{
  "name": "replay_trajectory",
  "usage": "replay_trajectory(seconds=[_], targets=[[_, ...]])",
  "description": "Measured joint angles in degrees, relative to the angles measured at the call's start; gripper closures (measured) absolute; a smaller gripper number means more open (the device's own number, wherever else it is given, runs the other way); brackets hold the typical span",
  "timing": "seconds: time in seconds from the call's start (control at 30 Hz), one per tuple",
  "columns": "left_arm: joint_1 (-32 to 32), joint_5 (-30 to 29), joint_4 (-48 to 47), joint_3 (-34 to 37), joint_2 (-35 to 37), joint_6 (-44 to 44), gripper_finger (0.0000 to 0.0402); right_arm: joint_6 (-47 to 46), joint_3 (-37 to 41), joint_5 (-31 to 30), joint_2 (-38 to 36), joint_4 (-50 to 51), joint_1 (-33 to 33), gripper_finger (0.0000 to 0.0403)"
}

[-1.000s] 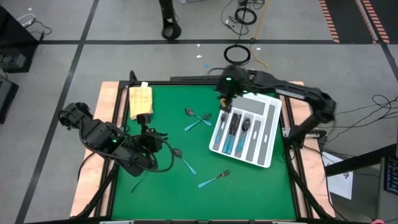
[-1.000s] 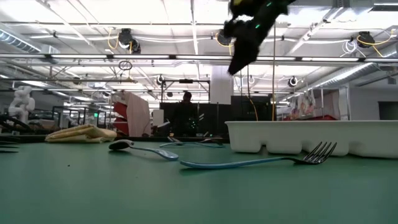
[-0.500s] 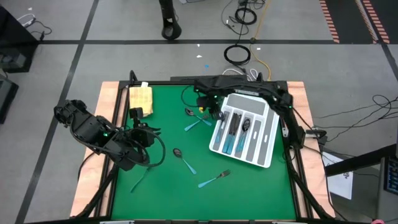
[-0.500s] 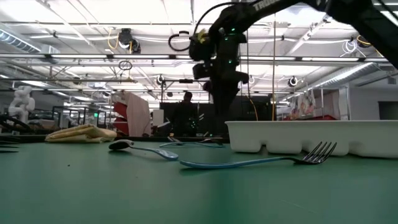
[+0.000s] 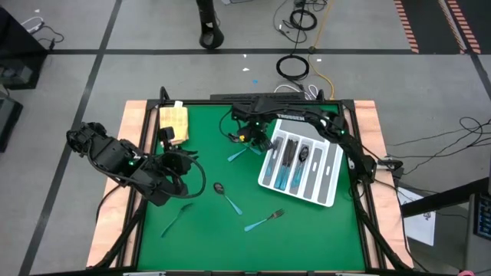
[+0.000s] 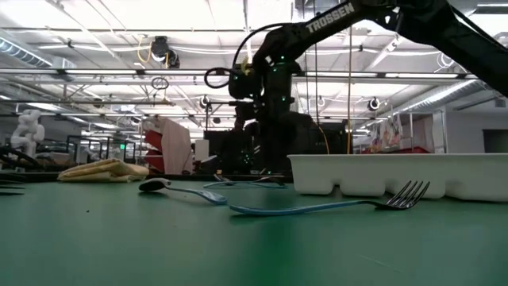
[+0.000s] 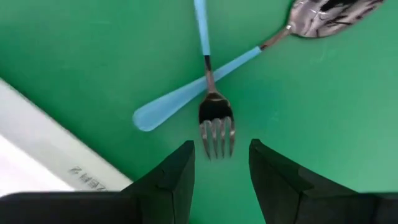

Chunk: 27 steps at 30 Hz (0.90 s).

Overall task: Sort silverware
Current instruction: Put the blue fork into the white cutlery tray

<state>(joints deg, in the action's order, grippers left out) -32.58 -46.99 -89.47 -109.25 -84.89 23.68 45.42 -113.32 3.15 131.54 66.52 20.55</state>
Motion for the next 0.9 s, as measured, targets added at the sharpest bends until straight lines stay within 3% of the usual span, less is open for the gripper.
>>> replay_trajectory(seconds=[0.23, 0.47, 0.73, 0.8, 0.9], targets=[[0.0, -0.01, -0.5, 0.0, -0.01, 0.02, 0.035, -1.07, 0.0, 0.02, 0.58, -4.87, -0.19, 0.0263], [0.0, -0.01, -0.52, 0.0, -0.03, -0.02, 0.035, -2.92, 0.0, 2.95, 1.51, -5.02, -0.44, 0.0263], [-0.02, -0.01, -0.55, 0.0, -0.05, -0.04, 0.035, -4.09, 0.02, 2.1, 4.39, -5.26, -1.15, 0.0267], [-0.02, -0.01, -0.57, 0.0, -0.06, -0.04, 0.035, -4.68, 0.02, 0.5, 4.4, -5.42, -1.24, 0.0279], [-0.02, -0.01, -0.55, 0.0, -0.06, -0.07, 0.035, -6.43, 0.0, -0.52, 4.4, -5.17, -1.2, 0.0332]])
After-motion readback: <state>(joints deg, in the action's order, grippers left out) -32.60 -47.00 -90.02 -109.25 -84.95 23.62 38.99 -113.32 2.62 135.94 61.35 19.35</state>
